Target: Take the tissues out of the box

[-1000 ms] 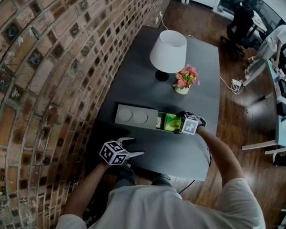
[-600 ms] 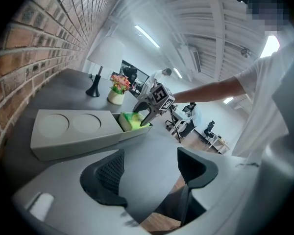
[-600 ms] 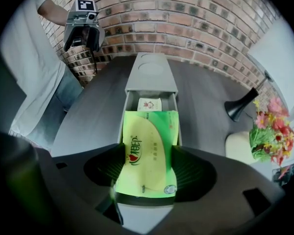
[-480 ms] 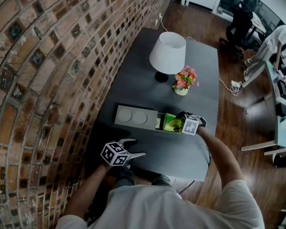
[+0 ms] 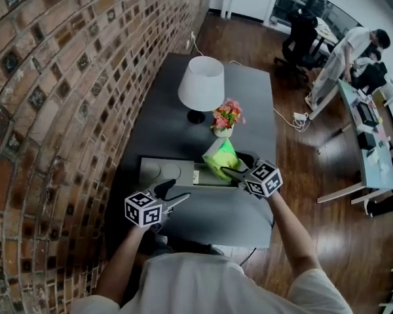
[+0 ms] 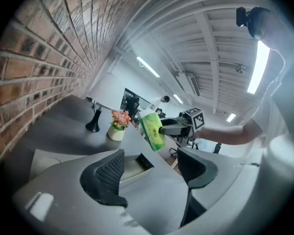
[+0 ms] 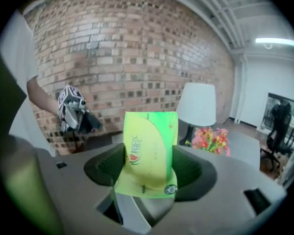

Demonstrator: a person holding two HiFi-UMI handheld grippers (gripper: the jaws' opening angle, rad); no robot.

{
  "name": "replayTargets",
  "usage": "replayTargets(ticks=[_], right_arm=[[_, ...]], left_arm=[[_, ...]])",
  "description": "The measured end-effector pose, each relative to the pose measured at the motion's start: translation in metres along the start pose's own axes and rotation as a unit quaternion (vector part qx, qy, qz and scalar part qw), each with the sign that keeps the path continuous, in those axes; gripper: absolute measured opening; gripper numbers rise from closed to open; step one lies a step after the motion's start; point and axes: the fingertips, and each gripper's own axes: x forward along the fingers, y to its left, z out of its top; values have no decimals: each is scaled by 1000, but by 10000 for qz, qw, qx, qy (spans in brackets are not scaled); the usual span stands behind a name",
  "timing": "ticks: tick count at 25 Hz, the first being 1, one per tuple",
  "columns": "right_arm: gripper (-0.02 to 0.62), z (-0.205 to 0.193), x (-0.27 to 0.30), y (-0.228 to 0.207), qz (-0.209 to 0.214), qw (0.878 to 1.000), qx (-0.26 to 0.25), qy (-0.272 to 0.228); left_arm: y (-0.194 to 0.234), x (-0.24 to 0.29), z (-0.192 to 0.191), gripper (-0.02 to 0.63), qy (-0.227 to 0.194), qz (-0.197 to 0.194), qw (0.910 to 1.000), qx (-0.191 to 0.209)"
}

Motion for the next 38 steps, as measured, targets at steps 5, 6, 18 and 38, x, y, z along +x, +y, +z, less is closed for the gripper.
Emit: replayTargets(ticks=[5, 6, 18, 38], right_arm=[[316, 57, -68, 2, -752, 9814, 748, -1602], [316, 65, -81, 5, -917, 9752, 787, -1854], [316, 69, -170, 42, -3400, 9064, 119, -2505], [314, 41, -173, 65, -3363, 9069, 392, -2507]], left_arm=[[-9, -6, 75, 339, -975, 169, 9949, 206], [-13, -9, 90, 332, -1176, 204, 9925, 282], [-43, -24, 134, 316, -1816, 1583, 9364, 2552], [-71, -6, 114, 310, -2020, 1854, 9294, 2469]])
